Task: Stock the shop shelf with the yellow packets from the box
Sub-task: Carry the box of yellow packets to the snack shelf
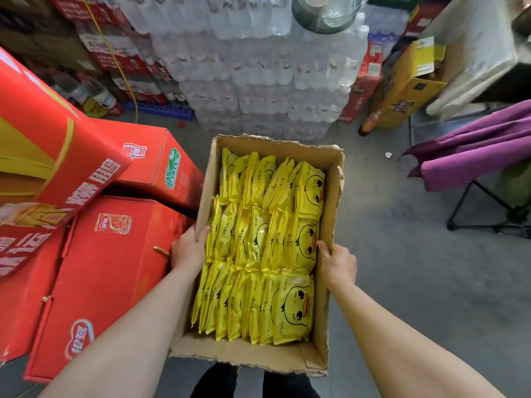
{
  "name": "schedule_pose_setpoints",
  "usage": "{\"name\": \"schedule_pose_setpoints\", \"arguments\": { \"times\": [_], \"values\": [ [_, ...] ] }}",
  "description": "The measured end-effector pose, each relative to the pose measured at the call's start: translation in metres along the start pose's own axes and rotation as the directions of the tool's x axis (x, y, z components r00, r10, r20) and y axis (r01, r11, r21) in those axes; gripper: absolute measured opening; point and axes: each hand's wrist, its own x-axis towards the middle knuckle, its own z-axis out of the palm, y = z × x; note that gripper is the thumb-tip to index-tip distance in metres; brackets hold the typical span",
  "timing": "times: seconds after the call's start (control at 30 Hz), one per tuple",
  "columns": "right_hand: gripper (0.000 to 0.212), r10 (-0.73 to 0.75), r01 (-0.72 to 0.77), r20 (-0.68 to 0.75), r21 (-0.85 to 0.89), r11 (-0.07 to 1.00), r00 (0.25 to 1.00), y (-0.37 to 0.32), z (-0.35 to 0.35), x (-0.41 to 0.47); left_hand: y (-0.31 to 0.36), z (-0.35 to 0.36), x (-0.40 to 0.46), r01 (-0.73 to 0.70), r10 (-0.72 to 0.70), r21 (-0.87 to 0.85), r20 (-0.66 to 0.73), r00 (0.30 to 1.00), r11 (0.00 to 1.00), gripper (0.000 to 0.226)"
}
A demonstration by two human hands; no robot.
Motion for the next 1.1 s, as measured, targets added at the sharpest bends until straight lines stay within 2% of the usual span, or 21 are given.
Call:
{"name": "schedule_pose_setpoints", "arguments": {
  "times": [0.2, 0.27, 0.4, 0.63, 0.8, 0.97, 1.1],
  "values": [
    [0.040, 0.072, -0.067, -0.076, 0.068, 0.995, 0.994, 0.002, 0.003, -0.004, -0.011, 0.000, -0.010, 0.018, -0.016, -0.046, 0.035, 0.999, 0.999, 0.044],
    [0.046, 0.092, -0.083, -0.111, 0.086, 0.993, 0.990, 0.004, 0.004, -0.006, -0.019, 0.002, -0.013, 0.005, 0.002, -0.096, 0.067, 0.998, 0.995, 0.047],
    [0.045, 0.097, -0.082, -0.139, 0.110, 0.991, 0.985, 0.005, 0.010, -0.006, -0.027, 0.006, -0.011, -0.010, 0.029, -0.178, 0.103, 0.994, 0.984, 0.052],
    [0.043, 0.066, -0.059, -0.189, 0.043, 0.997, 0.980, 0.007, 0.006, -0.011, -0.031, 0.009, -0.012, -0.028, 0.041, -0.175, 0.073, 0.997, 0.984, 0.045],
    [0.042, 0.088, -0.082, -0.231, 0.033, 0.996, 0.969, 0.030, 0.004, -0.035, -0.042, 0.011, -0.033, -0.053, 0.058, -0.073, 0.066, 0.996, 0.996, 0.042],
    [0.043, 0.155, -0.147, -0.265, 0.051, 0.988, 0.952, 0.071, -0.004, -0.079, -0.060, 0.018, -0.064, -0.093, 0.101, -0.058, 0.153, 0.983, 0.994, 0.038],
    [0.043, 0.230, -0.211, -0.304, 0.097, 0.973, 0.924, 0.113, -0.010, -0.127, -0.075, 0.022, -0.094, -0.153, 0.152, -0.014, 0.257, 0.955, 0.988, 0.044]
  ]
}}
